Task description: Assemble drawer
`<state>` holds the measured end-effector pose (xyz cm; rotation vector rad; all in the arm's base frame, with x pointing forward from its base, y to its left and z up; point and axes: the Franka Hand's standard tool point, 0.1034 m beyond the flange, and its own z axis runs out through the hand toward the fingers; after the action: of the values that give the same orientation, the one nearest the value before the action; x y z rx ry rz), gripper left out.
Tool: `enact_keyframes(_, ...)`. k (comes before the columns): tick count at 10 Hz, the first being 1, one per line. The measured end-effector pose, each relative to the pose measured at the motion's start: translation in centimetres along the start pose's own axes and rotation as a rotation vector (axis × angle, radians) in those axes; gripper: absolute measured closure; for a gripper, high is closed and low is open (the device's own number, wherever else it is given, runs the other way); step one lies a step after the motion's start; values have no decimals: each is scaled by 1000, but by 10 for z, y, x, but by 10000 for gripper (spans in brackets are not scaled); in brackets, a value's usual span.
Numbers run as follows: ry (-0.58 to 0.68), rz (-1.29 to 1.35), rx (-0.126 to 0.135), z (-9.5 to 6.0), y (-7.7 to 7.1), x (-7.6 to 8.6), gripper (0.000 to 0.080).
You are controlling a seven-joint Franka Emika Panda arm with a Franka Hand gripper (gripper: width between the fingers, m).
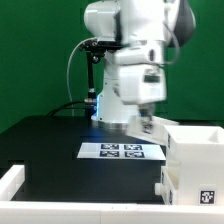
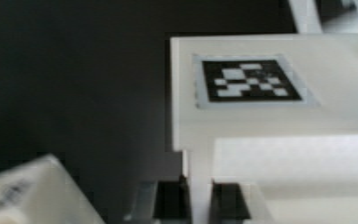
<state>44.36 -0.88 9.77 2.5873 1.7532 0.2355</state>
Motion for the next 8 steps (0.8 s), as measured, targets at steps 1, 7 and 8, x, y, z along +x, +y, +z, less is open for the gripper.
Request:
enact_keyframes(1, 7, 1, 14, -3, 27, -13, 763)
enact_keyframes(7, 35, -33, 72, 27, 47, -17, 763)
enact_keyframes(8, 49, -90, 115, 40, 66, -30, 763)
